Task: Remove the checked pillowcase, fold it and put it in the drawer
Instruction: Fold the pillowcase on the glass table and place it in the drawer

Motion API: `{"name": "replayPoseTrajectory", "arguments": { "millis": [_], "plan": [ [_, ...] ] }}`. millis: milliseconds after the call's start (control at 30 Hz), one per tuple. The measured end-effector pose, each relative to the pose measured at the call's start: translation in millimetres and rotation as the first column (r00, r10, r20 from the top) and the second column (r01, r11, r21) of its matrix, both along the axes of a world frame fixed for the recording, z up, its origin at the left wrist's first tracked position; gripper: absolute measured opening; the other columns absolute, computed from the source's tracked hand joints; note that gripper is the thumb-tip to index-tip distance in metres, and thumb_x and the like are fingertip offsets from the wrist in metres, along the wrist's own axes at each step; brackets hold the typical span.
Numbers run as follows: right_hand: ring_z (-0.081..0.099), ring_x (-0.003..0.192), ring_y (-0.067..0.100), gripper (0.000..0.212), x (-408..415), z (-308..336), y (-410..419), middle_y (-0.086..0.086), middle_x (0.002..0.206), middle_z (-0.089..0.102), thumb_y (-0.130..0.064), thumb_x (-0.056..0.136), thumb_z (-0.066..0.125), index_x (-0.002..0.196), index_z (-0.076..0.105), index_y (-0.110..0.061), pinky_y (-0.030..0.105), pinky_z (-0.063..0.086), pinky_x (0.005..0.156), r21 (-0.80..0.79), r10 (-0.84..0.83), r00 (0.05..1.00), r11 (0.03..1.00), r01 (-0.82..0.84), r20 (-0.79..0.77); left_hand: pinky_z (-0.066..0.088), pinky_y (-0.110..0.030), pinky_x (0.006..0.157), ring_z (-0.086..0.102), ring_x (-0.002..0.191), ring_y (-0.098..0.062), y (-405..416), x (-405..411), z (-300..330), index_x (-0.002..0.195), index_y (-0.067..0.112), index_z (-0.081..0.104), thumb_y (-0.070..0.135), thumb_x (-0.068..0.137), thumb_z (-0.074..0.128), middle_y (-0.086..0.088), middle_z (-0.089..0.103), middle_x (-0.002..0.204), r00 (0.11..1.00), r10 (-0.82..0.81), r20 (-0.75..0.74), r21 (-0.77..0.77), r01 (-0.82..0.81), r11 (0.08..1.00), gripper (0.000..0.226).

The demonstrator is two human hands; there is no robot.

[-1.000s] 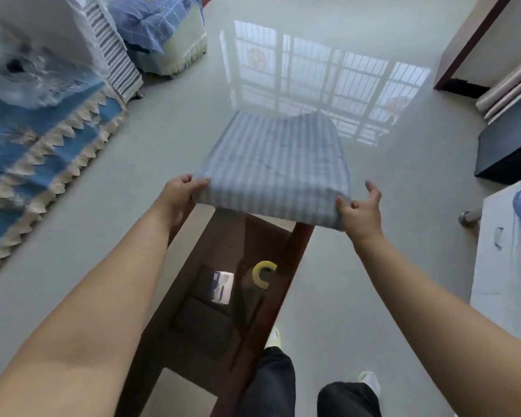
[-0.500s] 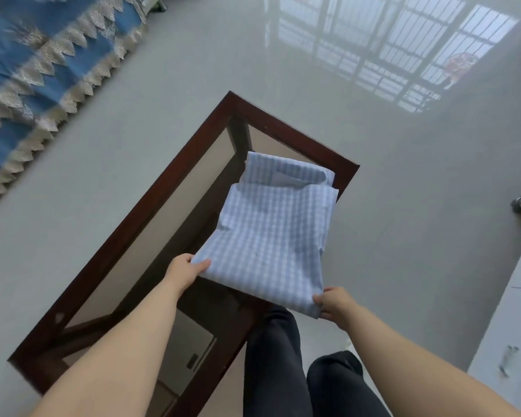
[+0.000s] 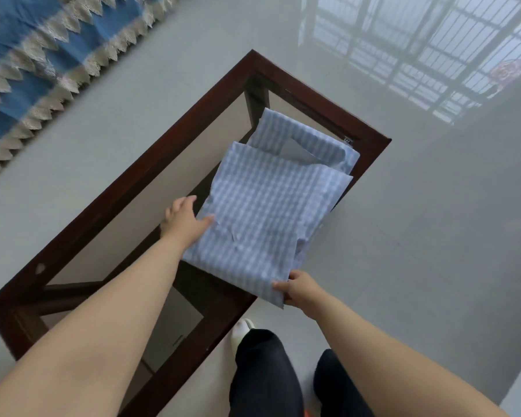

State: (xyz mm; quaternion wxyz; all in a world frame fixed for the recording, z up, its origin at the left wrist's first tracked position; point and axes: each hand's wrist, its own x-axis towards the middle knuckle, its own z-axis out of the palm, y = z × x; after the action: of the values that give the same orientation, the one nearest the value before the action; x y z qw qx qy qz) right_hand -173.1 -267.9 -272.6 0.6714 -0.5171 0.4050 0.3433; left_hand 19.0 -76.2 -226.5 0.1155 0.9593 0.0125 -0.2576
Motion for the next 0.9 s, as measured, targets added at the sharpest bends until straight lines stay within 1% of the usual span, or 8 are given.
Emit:
{"name": "replayPoseTrajectory", "arguments": {
  "millis": [100,200,300,467,567,667,767,900],
  "plan": [
    [0.068,0.092,0.022,0.034,6,-28,-1,0.003,0.1,0.07,-0.043,0.086,0.064,0.107,0.063,-0.016,0.039,0.057,0.085,-0.082,0.201,0.98,0.976,-0.201,-0.014,0.018,-0.052,0.115,0.011,0.145,-0.03,-2,2,-52,0.149,0.027,0.02,0.061,0.088,0.048,-0.005,0.012,0.159,0.993,-0.089,-0.073,0.036,0.092,0.995,0.075],
    [0.07,0.071,0.017,0.048,22,-49,-25,0.002,0.077,0.067,-0.063,0.082,0.056,0.078,0.054,-0.014,0.041,0.059,0.071,-0.453,0.264,0.963,0.865,-0.215,0.048,0.02,-0.05,0.113,0.019,0.143,-0.032,-7,16,-92,0.15,0.024,0.018,0.066,0.089,0.038,-0.007,0.016,0.158,0.998,-0.032,0.048,0.018,0.031,0.999,0.076],
    [0.067,0.08,0.019,0.067,51,-63,-46,0.001,0.093,0.065,-0.071,0.075,0.055,0.112,0.051,-0.015,0.041,0.056,0.071,-0.694,0.153,0.969,0.72,0.026,0.195,0.025,-0.048,0.112,0.03,0.138,-0.035,-16,38,-122,0.149,0.013,0.022,0.061,0.093,0.031,-0.013,0.027,0.154,0.977,0.145,0.156,-0.098,-0.131,0.987,0.074],
    [0.063,0.089,0.024,0.101,92,-94,-54,0.009,0.108,0.059,-0.063,0.072,0.067,0.142,0.022,-0.005,0.047,0.057,0.077,-0.658,0.116,0.943,0.742,0.127,0.312,0.028,-0.046,0.11,0.033,0.135,-0.039,-38,79,-161,0.144,0.005,0.03,0.063,0.091,0.035,-0.019,0.036,0.148,0.951,0.263,0.161,-0.122,-0.245,0.962,0.079],
    [0.064,0.09,0.025,0.067,99,-125,-47,0.005,0.098,0.064,-0.053,0.07,0.071,0.116,0.049,-0.01,0.042,0.055,0.078,-0.688,0.133,0.918,0.703,0.179,0.374,0.04,-0.044,0.104,0.048,0.124,-0.039,-47,95,-177,0.136,0.002,0.044,0.06,0.088,0.046,-0.019,0.05,0.137,0.945,0.285,0.16,-0.183,-0.255,0.95,0.075],
    [0.062,0.067,0.023,0.027,106,-139,-46,0.007,0.073,0.063,-0.023,0.072,0.064,0.083,0.065,0.002,0.04,0.055,0.061,-0.559,0.086,0.848,0.786,0.266,0.523,0.049,-0.042,0.095,0.059,0.111,-0.037,-49,100,-183,0.128,0.002,0.053,0.051,0.087,0.056,-0.016,0.059,0.127,0.942,0.318,0.104,-0.337,-0.267,0.903,0.064],
    [0.058,0.067,0.022,0.022,104,-138,-46,0.01,0.072,0.059,-0.01,0.075,0.058,0.088,0.064,0.007,0.036,0.049,0.061,-0.378,-0.045,0.791,0.861,0.34,0.61,0.05,-0.037,0.09,0.061,0.106,-0.032,-42,84,-184,0.12,0.005,0.058,0.042,0.09,0.057,-0.014,0.063,0.121,0.934,0.298,0.199,-0.454,-0.182,0.872,0.047],
    [0.063,0.077,0.024,0.013,87,-113,-30,0.009,0.084,0.065,-0.005,0.083,0.053,0.092,0.063,-0.005,0.042,0.055,0.074,-0.229,-0.117,0.718,0.902,0.366,0.687,0.04,-0.041,0.106,0.047,0.127,-0.026,-25,43,-162,0.137,0.013,0.045,0.05,0.092,0.052,-0.008,0.049,0.14,0.881,0.301,0.366,-0.525,-0.072,0.848,0.058]
  ]
}}
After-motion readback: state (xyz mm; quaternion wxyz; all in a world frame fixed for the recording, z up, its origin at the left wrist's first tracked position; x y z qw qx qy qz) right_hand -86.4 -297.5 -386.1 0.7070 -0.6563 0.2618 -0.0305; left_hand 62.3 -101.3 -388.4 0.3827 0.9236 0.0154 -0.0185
